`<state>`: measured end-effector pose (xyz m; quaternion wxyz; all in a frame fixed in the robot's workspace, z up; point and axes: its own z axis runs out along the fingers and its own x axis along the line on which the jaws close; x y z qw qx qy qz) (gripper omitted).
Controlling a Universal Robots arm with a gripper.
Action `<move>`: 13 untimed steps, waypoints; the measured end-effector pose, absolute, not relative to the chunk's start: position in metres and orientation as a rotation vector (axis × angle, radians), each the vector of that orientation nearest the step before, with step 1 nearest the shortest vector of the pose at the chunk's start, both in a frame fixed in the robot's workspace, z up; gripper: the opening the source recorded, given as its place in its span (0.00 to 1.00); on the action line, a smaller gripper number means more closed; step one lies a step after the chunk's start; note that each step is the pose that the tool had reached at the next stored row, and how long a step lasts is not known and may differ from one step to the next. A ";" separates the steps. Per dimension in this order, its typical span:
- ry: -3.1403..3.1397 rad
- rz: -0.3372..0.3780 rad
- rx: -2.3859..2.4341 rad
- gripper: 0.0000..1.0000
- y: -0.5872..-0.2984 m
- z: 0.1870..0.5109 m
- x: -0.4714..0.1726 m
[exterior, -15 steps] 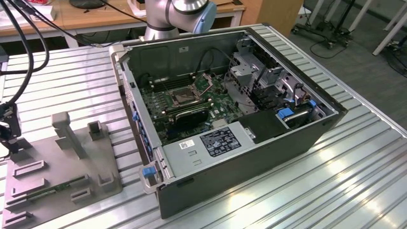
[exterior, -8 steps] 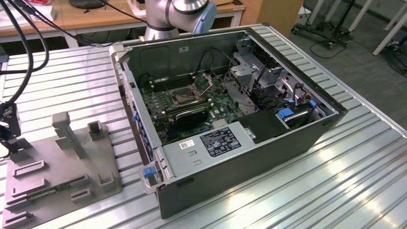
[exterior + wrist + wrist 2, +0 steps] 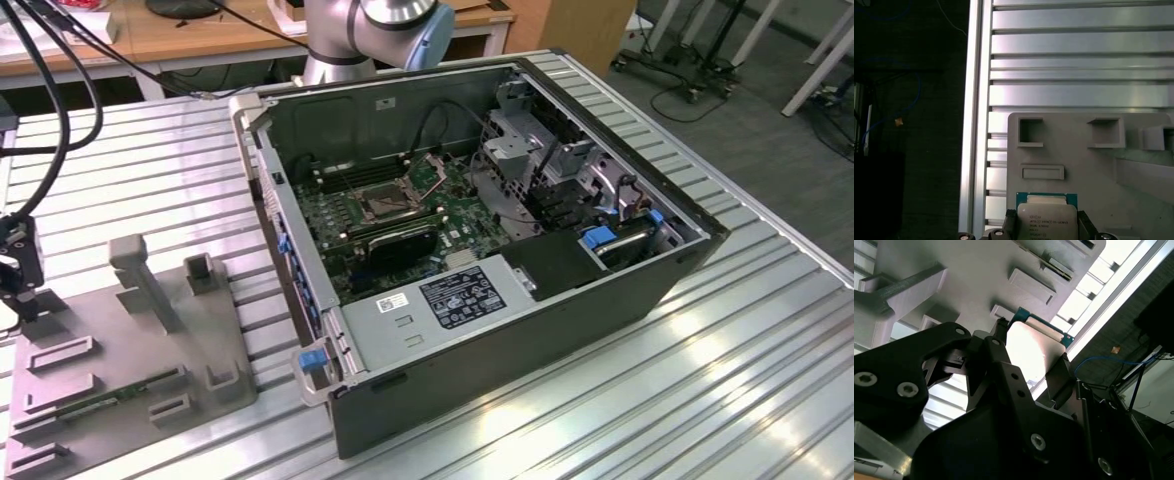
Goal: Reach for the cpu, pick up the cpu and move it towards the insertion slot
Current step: 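Pick up the cpu and move it towards the insertion slot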
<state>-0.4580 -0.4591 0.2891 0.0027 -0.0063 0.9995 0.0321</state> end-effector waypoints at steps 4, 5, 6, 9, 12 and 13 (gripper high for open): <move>3.135 0.096 -0.020 0.55 -0.459 0.289 -0.458; 3.135 0.095 -0.020 0.55 -0.459 0.289 -0.458; 3.135 0.095 -0.020 0.55 -0.459 0.289 -0.458; 3.135 0.094 -0.020 0.55 -0.459 0.289 -0.458; 3.135 0.094 -0.020 0.55 -0.459 0.291 -0.458; 3.135 0.094 -0.020 0.55 -0.459 0.292 -0.458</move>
